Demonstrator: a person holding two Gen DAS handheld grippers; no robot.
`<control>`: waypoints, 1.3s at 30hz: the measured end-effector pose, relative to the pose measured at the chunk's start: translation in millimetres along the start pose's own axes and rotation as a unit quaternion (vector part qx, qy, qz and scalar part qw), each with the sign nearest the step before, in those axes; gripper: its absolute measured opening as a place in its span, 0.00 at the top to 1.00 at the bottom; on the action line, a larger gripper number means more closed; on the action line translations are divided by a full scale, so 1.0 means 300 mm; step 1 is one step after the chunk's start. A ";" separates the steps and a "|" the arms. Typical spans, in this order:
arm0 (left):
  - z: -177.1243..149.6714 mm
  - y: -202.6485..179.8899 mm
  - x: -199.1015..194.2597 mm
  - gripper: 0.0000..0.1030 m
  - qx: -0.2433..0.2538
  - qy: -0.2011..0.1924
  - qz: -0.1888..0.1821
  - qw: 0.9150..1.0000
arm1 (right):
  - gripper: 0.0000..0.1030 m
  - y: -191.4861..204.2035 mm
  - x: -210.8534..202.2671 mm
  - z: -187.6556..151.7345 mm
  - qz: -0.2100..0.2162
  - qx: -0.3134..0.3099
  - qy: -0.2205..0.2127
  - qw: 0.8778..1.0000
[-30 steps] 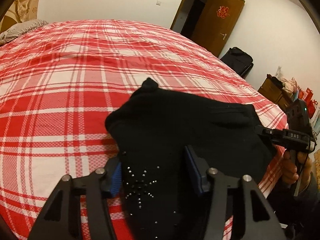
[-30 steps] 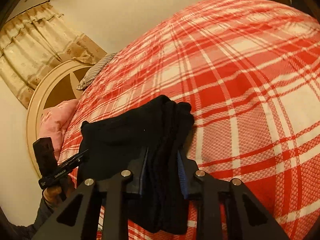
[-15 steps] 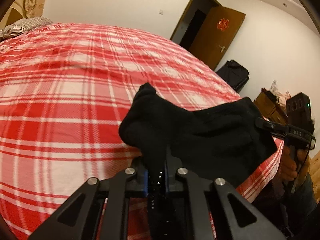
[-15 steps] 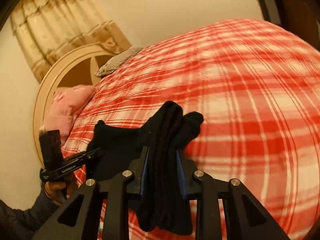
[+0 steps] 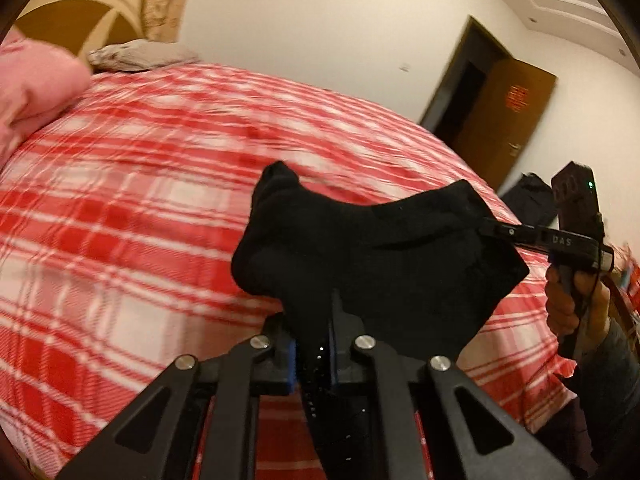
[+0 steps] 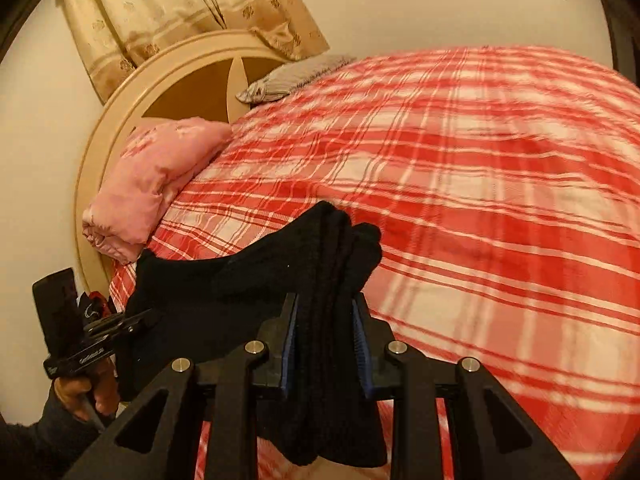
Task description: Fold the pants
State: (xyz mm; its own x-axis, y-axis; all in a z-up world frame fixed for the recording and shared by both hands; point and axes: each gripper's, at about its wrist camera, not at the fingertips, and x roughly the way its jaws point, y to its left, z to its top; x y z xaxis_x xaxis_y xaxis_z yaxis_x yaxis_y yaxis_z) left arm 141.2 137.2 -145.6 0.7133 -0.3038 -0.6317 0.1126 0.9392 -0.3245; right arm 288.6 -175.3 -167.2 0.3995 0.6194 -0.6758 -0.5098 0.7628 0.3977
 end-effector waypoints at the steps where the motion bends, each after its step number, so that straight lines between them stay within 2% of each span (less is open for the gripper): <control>1: -0.005 0.026 0.006 0.89 -0.008 0.002 0.007 1.000 | 0.75 -0.003 0.023 -0.001 -0.002 0.003 0.004 1.000; 4: -0.016 0.085 0.062 0.86 -0.026 0.022 0.013 0.999 | 0.72 -0.057 0.102 -0.019 -0.029 0.024 0.030 0.999; 7: -0.046 0.109 0.111 0.69 -0.038 0.036 0.026 0.998 | 0.60 -0.099 0.122 -0.034 -0.046 0.039 0.038 0.997; 8: -0.050 0.109 0.117 0.64 -0.039 0.035 0.029 0.998 | 0.60 -0.106 0.123 -0.041 -0.047 0.039 0.040 0.997; 9: -0.053 0.106 0.118 0.55 -0.041 0.031 0.038 0.998 | 0.59 -0.108 0.125 -0.048 -0.052 0.036 0.040 0.997; 11: -0.055 0.099 0.120 0.47 -0.033 0.025 0.056 0.998 | 0.52 -0.112 0.128 -0.054 -0.061 0.038 0.040 0.997; 15: -0.062 0.103 0.133 0.31 -0.034 0.022 0.082 0.996 | 0.47 -0.144 0.122 -0.063 -0.053 0.066 0.032 0.996; 20: -0.070 0.103 0.101 0.28 -0.032 0.023 0.100 0.994 | 0.46 -0.130 0.066 -0.072 -0.070 0.063 0.002 0.996; 27: -0.078 0.080 0.077 0.28 -0.016 0.020 0.132 0.991 | 0.45 -0.155 0.028 -0.103 -0.082 0.076 -0.001 0.994; 31: -0.075 0.071 0.074 0.27 -0.015 0.021 0.144 0.989 | 0.44 -0.176 -0.019 -0.128 -0.105 0.080 -0.023 0.991; 39: -0.069 0.021 0.031 0.27 -0.010 0.008 0.149 0.989 | 0.44 -0.189 -0.177 -0.161 -0.122 0.102 -0.060 0.985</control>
State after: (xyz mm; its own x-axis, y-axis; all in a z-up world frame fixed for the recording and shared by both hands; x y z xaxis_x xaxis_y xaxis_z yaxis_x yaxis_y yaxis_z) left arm 134.2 136.9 -168.0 0.7019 -0.0173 -0.7121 -0.1142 0.9840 -0.1366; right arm 259.6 -260.3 -183.8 0.5853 0.4215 -0.6927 -0.2288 0.9054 0.3576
